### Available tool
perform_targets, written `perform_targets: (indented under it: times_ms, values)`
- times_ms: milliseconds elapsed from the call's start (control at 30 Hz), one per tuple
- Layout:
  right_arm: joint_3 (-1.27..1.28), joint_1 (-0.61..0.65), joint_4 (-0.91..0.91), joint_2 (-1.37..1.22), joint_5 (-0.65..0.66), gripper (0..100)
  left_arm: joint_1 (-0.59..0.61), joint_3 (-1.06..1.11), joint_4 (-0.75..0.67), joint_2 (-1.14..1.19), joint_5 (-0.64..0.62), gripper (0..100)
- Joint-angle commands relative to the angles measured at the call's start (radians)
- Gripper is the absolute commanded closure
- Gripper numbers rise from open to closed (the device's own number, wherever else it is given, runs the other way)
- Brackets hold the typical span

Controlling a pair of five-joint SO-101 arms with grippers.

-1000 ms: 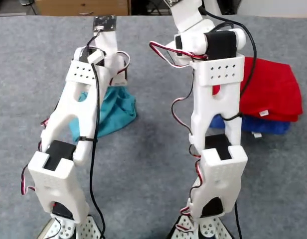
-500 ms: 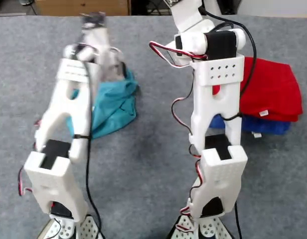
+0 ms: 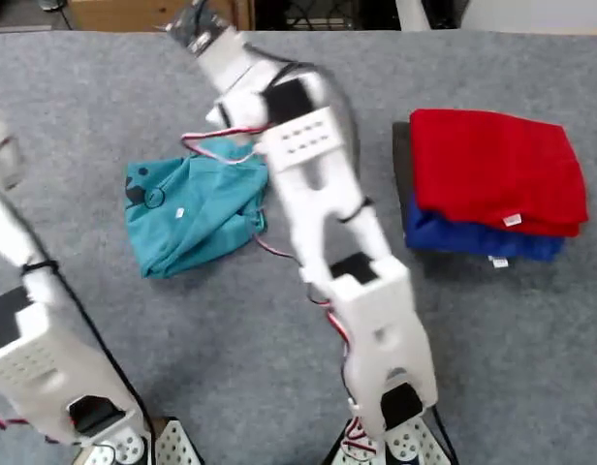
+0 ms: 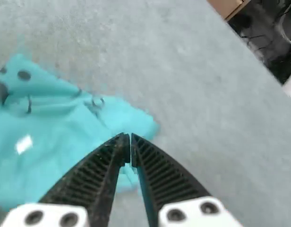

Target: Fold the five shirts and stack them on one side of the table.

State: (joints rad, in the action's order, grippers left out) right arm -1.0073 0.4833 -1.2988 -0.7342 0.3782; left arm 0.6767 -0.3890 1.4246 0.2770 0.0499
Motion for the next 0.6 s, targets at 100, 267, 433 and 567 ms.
perform_targets:
  times_ms: [100,267,433,567]
  values:
    - [-0.071,0.100,0.193,-0.216,-0.100,98.3,0.168,0.087,0.006,0.000,0.114,97]
    - [-0.213,0.123,0.272,-0.407,-0.149,98.3,0.209,0.145,-0.003,0.000,0.135,97]
    - [-0.369,0.104,0.140,-0.541,-0.144,98.3,0.216,0.232,-0.029,-0.008,0.135,97]
    - [-0.490,0.068,-0.074,-0.567,-0.143,98.3,0.222,0.249,-0.031,-0.008,0.135,97]
